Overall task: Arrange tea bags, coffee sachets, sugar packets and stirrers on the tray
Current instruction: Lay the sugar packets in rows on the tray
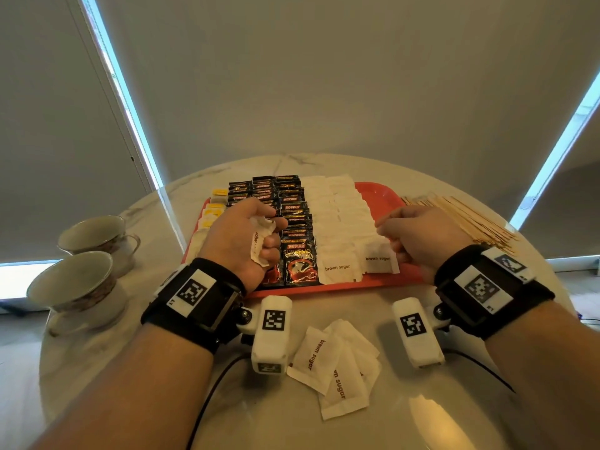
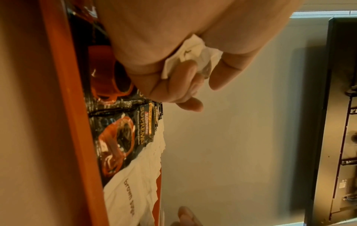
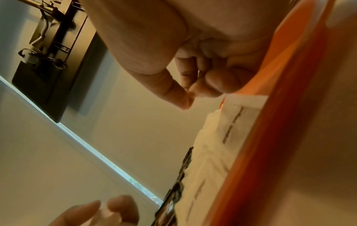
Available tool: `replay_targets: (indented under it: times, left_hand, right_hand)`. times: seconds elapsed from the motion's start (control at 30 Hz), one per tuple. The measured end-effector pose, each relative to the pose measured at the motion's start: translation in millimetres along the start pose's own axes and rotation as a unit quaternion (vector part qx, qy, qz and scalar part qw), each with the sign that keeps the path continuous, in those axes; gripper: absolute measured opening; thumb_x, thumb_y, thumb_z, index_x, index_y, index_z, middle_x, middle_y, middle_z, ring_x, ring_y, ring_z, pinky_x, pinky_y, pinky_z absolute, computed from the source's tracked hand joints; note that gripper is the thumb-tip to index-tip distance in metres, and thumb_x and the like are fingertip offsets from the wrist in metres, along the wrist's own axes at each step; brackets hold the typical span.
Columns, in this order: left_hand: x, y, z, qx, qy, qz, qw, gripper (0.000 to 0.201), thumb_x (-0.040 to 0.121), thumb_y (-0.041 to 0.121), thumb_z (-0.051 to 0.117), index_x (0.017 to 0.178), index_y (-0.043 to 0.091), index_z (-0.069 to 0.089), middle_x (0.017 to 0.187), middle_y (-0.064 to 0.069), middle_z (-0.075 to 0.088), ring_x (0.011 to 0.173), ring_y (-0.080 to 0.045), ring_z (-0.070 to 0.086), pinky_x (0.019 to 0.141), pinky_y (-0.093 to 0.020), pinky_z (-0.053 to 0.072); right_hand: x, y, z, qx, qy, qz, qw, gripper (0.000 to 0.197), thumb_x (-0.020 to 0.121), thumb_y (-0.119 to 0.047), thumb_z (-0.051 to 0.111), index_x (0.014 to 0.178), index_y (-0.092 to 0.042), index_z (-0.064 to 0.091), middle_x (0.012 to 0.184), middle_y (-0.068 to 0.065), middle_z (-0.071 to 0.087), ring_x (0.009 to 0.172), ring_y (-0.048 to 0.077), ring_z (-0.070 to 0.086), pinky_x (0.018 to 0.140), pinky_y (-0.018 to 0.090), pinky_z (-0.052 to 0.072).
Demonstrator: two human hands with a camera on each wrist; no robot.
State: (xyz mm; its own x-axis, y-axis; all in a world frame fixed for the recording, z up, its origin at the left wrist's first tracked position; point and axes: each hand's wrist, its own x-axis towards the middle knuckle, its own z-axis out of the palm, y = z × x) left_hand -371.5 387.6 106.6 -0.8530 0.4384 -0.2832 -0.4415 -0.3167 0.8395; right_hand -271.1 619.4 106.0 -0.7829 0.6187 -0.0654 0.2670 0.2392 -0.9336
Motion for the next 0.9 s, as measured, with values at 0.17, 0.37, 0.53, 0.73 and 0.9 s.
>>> replay_targets:
  times: [0.17,0.37,0.53,0.73,0.9]
  left_hand:
    - [-6,-1,1,-0.031,-0.016,-0.004,0.999,0.020,0.091,0.010,0.044,0.110,0.010,0.047,0.080,-0.011,0.065,0.051,-0.013,0.041,0.039,-0.020,0.029]
    - [-8,-4,6,0.024,-0.031,-0.011,0.999,0.017,0.098,0.006,0.046,0.113,0.006,0.055,0.090,-0.012,0.074,0.049,-0.010,0.042,0.036,-0.017,0.030]
    - [-1,-10,4,0.080,-0.025,0.020,0.996,0.022,0.100,0.016,0.068,0.121,0.009,0.068,0.098,-0.007,0.066,0.052,-0.007,0.048,0.037,-0.016,0.034]
    - [-2,-10,-1,0.126,-0.033,0.057,0.990,0.025,0.091,0.008,0.074,0.116,0.008,0.071,0.086,-0.004,0.070,0.054,-0.006,0.044,0.039,-0.015,0.035]
    - [1,-5,-4,0.074,-0.004,0.086,0.994,0.028,0.089,-0.005,0.071,0.112,0.010,0.069,0.097,-0.012,0.071,0.054,-0.009,0.053,0.039,-0.016,0.039]
  right_hand:
    - [-4,-2,9,0.019,-0.070,0.030,0.997,0.009,0.091,-0.006,0.068,0.097,0.000,0.071,0.076,0.014,0.067,0.059,0.022,0.063,0.063,0.036,0.058]
    - [-3,-12,12,0.061,-0.103,0.049,0.992,0.014,0.092,-0.009,0.070,0.100,0.002,0.071,0.080,0.015,0.066,0.060,0.020,0.063,0.066,0.036,0.056]
    - [-10,-45,35,0.124,-0.221,0.005,0.967,0.024,0.088,-0.023,0.077,0.105,-0.006,0.073,0.083,0.005,0.065,0.069,0.016,0.061,0.067,0.031,0.053]
    - [-10,-52,69,0.141,-0.227,-0.051,0.962,0.017,0.093,-0.015,0.072,0.105,-0.003,0.070,0.092,0.011,0.075,0.075,0.017,0.067,0.066,0.028,0.056]
    - [-6,-39,75,0.235,-0.250,-0.006,0.939,0.017,0.095,-0.012,0.068,0.110,-0.005,0.070,0.084,0.006,0.070,0.066,0.012,0.062,0.060,0.026,0.055]
